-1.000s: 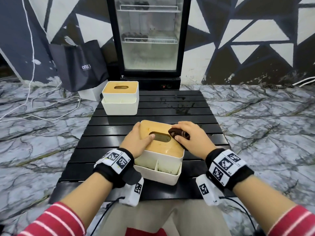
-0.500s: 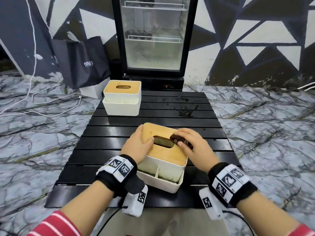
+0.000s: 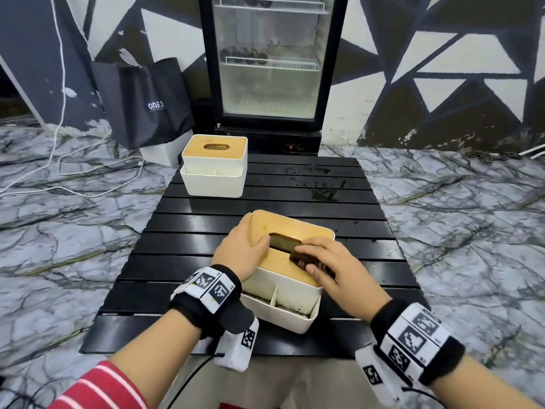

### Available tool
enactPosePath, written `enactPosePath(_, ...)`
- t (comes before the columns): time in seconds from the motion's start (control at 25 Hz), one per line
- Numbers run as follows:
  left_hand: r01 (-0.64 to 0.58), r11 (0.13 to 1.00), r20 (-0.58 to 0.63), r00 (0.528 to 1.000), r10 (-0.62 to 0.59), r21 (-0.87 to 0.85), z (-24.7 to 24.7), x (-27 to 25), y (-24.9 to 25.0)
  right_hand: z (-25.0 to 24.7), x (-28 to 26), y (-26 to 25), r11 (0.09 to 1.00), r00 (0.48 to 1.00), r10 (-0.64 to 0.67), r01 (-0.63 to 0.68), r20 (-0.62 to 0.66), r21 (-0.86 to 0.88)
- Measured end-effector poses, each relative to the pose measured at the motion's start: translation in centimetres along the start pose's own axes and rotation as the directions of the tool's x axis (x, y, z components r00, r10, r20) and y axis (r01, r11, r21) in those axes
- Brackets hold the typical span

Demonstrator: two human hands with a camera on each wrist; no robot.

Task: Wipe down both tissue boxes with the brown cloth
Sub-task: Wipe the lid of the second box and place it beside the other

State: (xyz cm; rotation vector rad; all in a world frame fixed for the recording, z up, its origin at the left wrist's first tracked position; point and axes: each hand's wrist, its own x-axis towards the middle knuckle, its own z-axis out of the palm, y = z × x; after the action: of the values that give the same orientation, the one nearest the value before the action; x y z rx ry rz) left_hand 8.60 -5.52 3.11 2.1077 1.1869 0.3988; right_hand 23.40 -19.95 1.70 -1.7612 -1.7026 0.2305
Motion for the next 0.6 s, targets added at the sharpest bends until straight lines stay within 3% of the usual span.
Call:
enactPosePath(0.24,-0.024,1.000,0.028,0.999,0.024,-0.003,0.1,-0.1,0.0,-0.9,3.4,1.6,0.988,0.988,0.156,-0.156,-0.013,-0.004)
enactPosePath(0.4,-0.170,0.957,-0.017,0.984,0.179,0.233,0.5,-2.2,-0.8,-0.4,3.6,1.0,0.976,0.972,0.218,-0.220,-0.093,-0.012)
enactPosePath(0.48,-0.216,0.931,0.028,0.976,0.217,0.295,1.0,-3.0,-1.2,0.2,3.6,0.1,0.946,0.948,0.288,-0.303,-0.136,-0.112)
enactPosePath(0.6,-0.242,0.948,0.065,0.970,0.233,0.209,0.2,-2.2,-2.1,0.1,2.9,-1.5,0.882,0.932,0.340,-0.363,-0.128,-0.300)
